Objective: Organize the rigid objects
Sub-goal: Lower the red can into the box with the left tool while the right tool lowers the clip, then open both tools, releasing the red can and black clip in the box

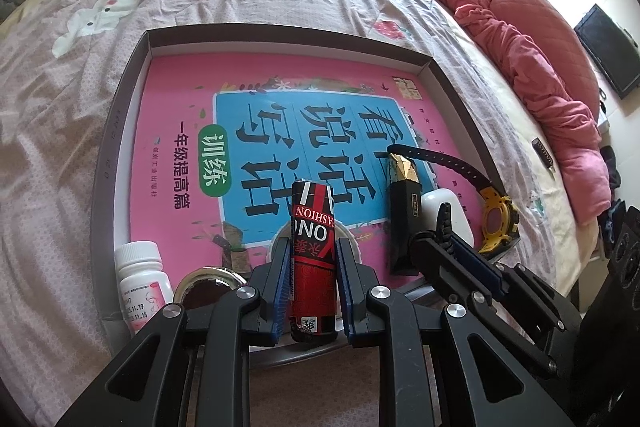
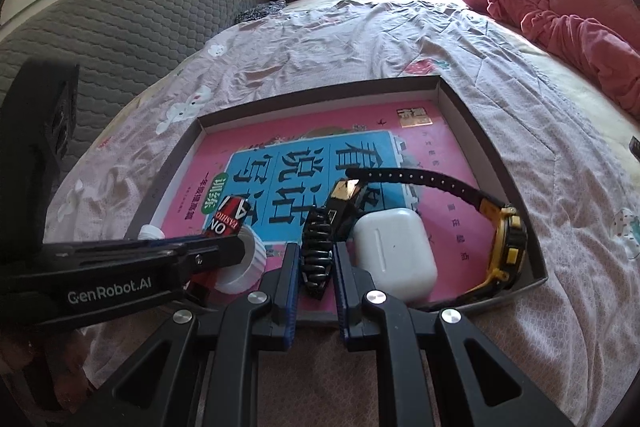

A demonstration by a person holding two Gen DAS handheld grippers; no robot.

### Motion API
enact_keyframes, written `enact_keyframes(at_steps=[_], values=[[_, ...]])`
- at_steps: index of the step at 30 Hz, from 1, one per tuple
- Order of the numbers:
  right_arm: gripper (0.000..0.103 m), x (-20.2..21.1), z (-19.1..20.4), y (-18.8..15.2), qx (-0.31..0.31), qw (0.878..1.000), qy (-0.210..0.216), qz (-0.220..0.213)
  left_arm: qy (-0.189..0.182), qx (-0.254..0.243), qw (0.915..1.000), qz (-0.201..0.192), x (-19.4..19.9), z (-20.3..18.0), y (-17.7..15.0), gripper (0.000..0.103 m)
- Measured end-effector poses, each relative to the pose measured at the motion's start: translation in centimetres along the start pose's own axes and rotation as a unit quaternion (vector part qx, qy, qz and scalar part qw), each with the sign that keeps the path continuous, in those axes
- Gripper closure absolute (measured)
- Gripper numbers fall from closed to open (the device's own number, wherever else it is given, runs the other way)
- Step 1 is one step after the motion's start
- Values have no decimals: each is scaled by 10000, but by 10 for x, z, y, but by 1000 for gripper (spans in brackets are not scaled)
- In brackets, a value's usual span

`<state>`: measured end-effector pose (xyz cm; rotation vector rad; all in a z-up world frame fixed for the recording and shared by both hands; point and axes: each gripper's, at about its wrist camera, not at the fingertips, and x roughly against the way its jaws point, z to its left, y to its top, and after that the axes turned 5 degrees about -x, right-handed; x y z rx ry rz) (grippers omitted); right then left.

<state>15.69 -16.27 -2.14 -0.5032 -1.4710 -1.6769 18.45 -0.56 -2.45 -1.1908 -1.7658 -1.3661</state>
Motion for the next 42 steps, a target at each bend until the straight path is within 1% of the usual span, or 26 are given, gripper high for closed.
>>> enact_keyframes(at_steps=[16,21,23,27,33,35,37,42], values=[[87,2,-2,-1,5,9999,-140,10,28,41,10000,-62,6,1,-3,81],[86,2,-1,-3,11,9999,-151,80,17,41,10000,-48,6,1,-4,82],[82,2,0,-4,39,9997,-212,86,6,39,10000,-35,5,0,-5,82],[80,4,0,-3,29,9997,-234,62,4,36,10000,-22,4,-2,-5,82],[73,9,-1,-4,42,9996,-267,4,-32,7,10000,-9,2,-5,-5,81],[64,11,-2,-4,20,9995,-299,-18,-57,-3,10000,-12,2,-6,-5,82],[60,13,-4,-5,-25,9995,-313,-29,-80,-6,10000,-14,3,-7,-5,82],[60,17,-12,-6,-79,9992,-376,-84,-128,-5,9999,-20,3,-7,-6,81]])
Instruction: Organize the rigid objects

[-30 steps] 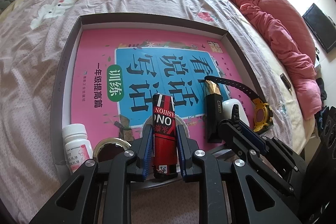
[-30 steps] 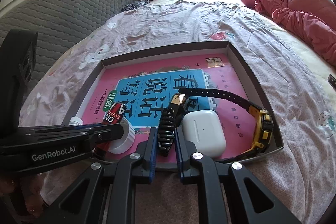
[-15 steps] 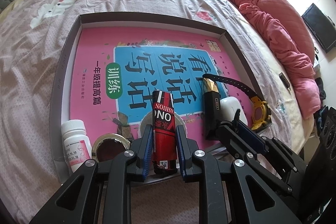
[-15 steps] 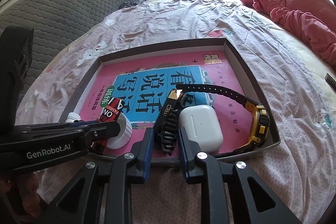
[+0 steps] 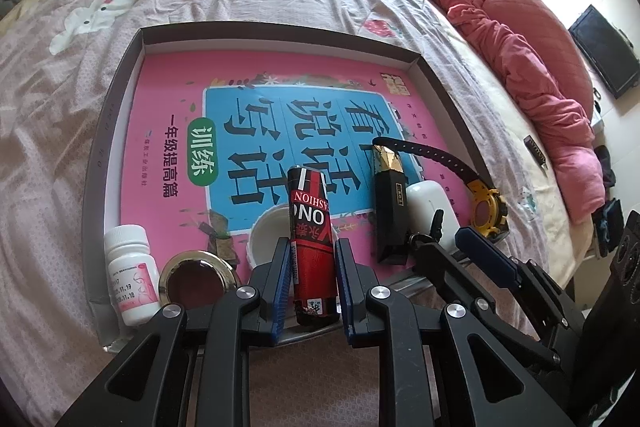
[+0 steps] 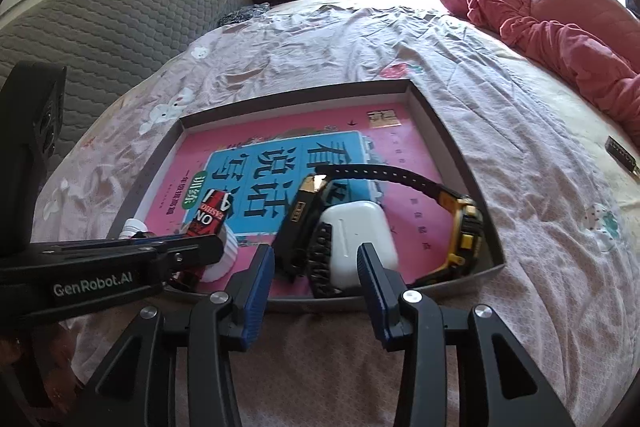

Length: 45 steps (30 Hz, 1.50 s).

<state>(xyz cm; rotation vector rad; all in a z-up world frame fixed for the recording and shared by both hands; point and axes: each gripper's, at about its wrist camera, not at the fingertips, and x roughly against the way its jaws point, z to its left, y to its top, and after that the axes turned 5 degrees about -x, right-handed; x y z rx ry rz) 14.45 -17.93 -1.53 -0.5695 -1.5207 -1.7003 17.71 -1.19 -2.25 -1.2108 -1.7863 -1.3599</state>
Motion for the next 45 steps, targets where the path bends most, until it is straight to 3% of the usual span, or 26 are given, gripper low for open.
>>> enact_keyframes(at_steps=[16,31,45], values=[[59,10,-8,7,50,9998,-150,-116,25,-14,10000,-73,9,-4,1,76],[50,29,-2,13,166,9992,-217,-290,166,-54,9991,-381,39,-11,-1,57],[43,64,4,2,230,9980,-264,-524,572,24,9950,-824,77,-14,-30,28]])
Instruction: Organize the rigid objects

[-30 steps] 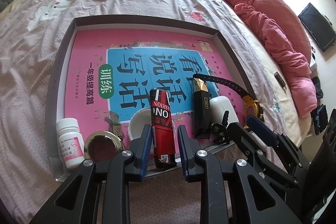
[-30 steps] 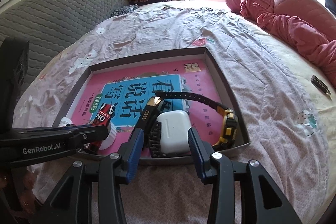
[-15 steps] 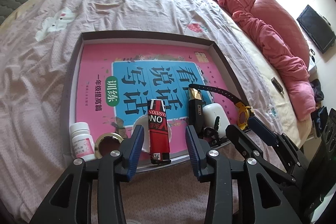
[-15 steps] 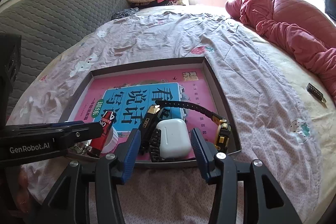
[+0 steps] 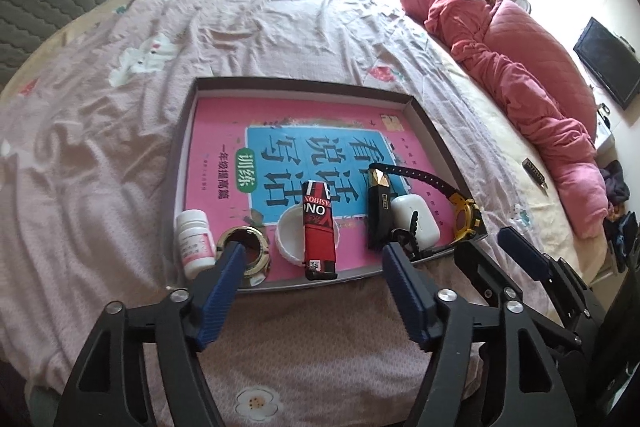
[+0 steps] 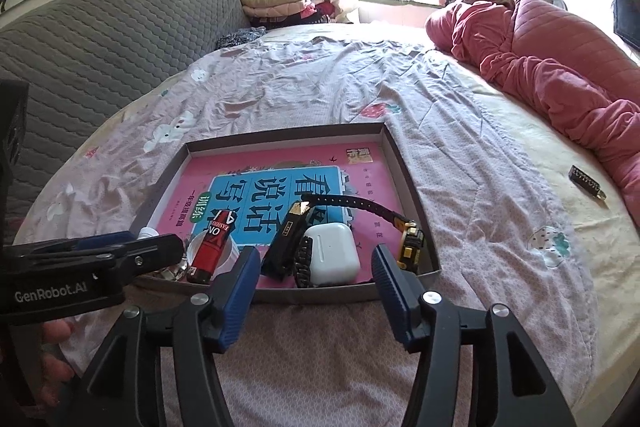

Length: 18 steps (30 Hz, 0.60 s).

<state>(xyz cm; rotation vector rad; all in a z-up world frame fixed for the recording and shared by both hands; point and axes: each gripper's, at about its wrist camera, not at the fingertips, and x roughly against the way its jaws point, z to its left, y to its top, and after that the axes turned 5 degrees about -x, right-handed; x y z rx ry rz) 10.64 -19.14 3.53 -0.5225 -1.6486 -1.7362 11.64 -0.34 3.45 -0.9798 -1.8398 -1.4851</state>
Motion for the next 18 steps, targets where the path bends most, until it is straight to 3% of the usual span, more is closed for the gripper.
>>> enact_keyframes(at_steps=[13,18], values=[[40,24,8,-11,89,9998,-20,-154,565,-202,9979,-232,23,-5,-16,25],[40,27,10,-19,116,9998,-79,-155,613,-241,9975,-238,26,-9,-24,25]])
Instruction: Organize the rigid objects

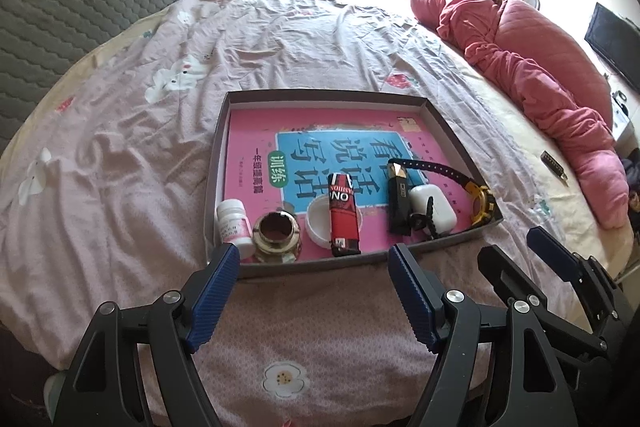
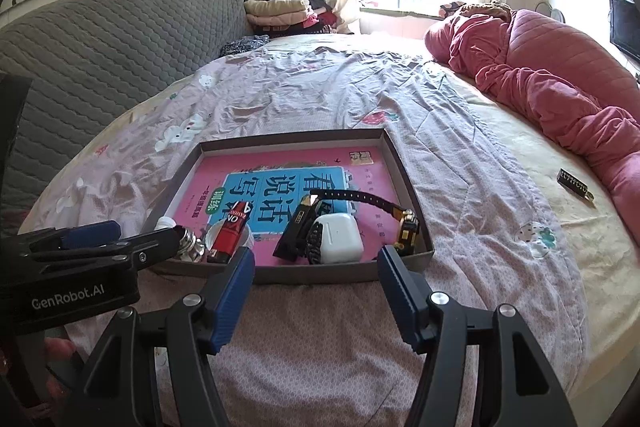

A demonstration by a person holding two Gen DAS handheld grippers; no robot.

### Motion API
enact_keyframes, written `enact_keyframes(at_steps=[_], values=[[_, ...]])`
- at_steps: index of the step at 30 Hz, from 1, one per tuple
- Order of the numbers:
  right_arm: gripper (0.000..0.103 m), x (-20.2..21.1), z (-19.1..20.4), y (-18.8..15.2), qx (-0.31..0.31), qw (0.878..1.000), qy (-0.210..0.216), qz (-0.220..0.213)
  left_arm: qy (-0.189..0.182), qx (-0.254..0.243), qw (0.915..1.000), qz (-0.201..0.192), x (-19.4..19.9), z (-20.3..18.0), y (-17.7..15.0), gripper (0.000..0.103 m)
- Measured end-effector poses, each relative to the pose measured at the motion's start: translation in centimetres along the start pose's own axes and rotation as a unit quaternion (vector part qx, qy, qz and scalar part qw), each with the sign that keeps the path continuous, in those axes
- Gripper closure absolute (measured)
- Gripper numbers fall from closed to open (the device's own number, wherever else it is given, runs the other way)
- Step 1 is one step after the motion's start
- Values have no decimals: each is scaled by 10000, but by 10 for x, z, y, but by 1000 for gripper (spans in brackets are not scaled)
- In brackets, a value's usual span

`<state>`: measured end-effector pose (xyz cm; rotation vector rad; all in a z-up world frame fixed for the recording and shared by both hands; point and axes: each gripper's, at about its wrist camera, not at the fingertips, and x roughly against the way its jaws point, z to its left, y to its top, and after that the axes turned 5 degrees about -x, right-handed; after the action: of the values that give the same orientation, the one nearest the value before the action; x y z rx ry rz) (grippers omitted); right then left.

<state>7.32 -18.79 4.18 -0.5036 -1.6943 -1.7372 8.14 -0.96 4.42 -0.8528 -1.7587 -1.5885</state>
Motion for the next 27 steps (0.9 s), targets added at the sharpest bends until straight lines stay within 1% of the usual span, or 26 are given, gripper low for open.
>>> enact_keyframes(at_steps=[7,14,17,22,27], values=[[40,3,2,-17,12,9999,-136,-4,89,55,9999,109,1,-2,-20,25],[40,3,-2,-32,-55,9998,-181,45,146,-32,9997,195,1,-4,-38,25],[40,4,-3,-39,-102,9997,-240,28,323,-76,9993,180,1,-5,-44,25],[40,4,-1,-51,-102,9995,-278,69,262,-55,9993,263,-2,-2,-52,25],[39,1,-6,-58,-309,9991,-239,171,286,14,9992,293,-4,1,-59,25]])
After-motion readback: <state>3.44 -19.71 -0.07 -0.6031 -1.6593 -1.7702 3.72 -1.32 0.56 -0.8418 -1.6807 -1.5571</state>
